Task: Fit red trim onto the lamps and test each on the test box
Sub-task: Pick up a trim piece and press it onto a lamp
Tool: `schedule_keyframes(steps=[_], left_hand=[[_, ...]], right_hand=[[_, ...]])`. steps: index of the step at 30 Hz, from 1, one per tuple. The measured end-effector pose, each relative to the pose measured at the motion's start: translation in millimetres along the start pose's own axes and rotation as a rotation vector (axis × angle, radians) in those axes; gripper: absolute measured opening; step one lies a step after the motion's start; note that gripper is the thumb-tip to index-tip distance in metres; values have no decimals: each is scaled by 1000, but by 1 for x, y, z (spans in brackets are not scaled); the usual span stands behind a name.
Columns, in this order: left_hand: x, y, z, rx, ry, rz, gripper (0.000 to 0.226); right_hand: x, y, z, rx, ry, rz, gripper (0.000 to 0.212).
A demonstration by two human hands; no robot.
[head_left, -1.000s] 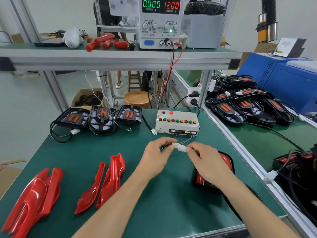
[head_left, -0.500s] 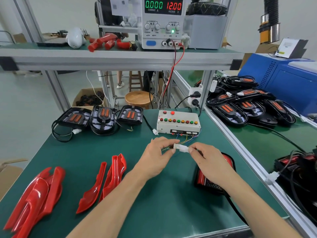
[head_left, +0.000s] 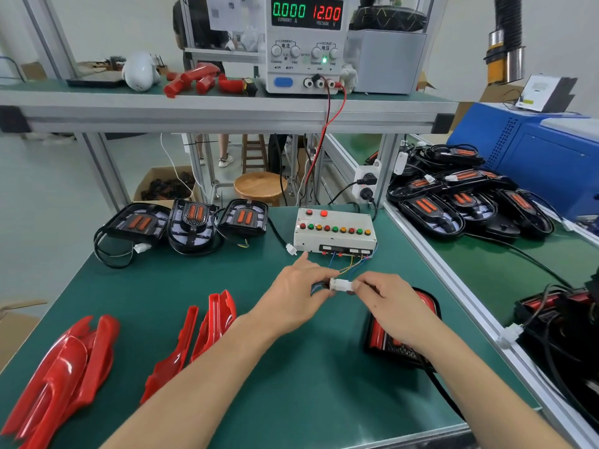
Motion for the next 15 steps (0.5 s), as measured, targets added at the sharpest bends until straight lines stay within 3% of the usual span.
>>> schedule_keyframes(steps=[5,12,15], left_hand=[[4,0,-7,-121,-234,-83,17],[14,0,-3,-145,-411,-192,46],[19,4,1,-139,-514,-267,48]], right_hand=[[-1,2,3,-37,34,67,33],[0,0,6,-29,29,9,37],[1,-7,12,-23,28,-3,37]])
Point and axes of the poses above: each hand's wrist, its own z-axis away from the middle knuckle, its own y-axis out of the back of the hand, x = y × z, the point moved 3 cm from there along -z, towards the middle knuckle, and after that the axes turned 9 degrees about x, right-handed, at the moved point
